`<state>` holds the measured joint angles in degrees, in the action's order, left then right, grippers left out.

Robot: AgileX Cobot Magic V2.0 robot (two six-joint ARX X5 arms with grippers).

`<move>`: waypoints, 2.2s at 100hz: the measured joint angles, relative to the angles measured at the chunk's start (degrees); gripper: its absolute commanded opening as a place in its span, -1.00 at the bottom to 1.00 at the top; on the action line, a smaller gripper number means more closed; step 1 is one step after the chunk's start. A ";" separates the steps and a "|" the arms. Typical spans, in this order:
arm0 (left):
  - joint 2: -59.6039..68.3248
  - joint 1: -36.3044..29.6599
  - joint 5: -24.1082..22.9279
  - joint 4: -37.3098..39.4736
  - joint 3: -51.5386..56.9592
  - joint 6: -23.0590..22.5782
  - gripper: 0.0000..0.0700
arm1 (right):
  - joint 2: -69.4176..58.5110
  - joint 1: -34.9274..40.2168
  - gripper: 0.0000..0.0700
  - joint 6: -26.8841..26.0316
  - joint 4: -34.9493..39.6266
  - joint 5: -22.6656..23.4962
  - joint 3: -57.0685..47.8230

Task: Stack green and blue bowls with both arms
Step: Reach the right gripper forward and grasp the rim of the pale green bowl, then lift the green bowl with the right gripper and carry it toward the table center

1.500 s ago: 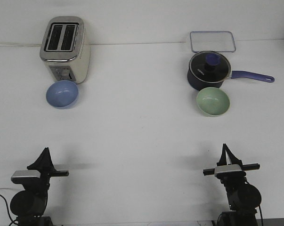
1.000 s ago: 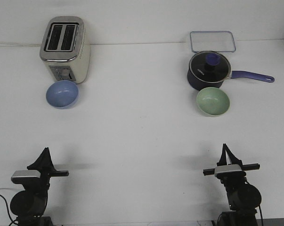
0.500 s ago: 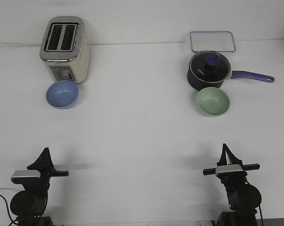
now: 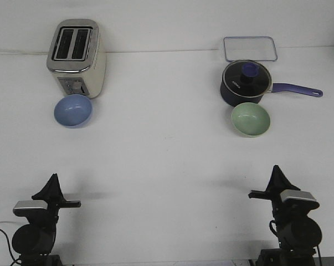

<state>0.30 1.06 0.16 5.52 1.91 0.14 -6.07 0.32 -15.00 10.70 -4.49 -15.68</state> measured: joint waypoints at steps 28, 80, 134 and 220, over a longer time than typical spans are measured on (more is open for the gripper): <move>0.00 0.00 0.00 0.00 0.00 0.00 -0.96 | -26.99 0.00 0.37 -1.97 18.86 -2.73 -25.99; 0.00 0.00 0.00 0.00 0.00 0.00 -0.96 | -73.96 -5.14 0.75 2.99 22.84 0.90 -54.34; 0.02 0.00 0.00 0.00 0.00 0.00 -0.96 | -100.13 -10.51 0.10 4.28 22.91 7.78 -65.29; 0.02 0.00 0.00 -0.02 0.00 0.00 -0.96 | -75.32 -6.60 -1.00 7.69 30.60 20.06 -64.81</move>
<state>0.32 1.06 0.16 5.50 1.91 0.14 -81.38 -6.28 -7.31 41.30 15.57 -80.49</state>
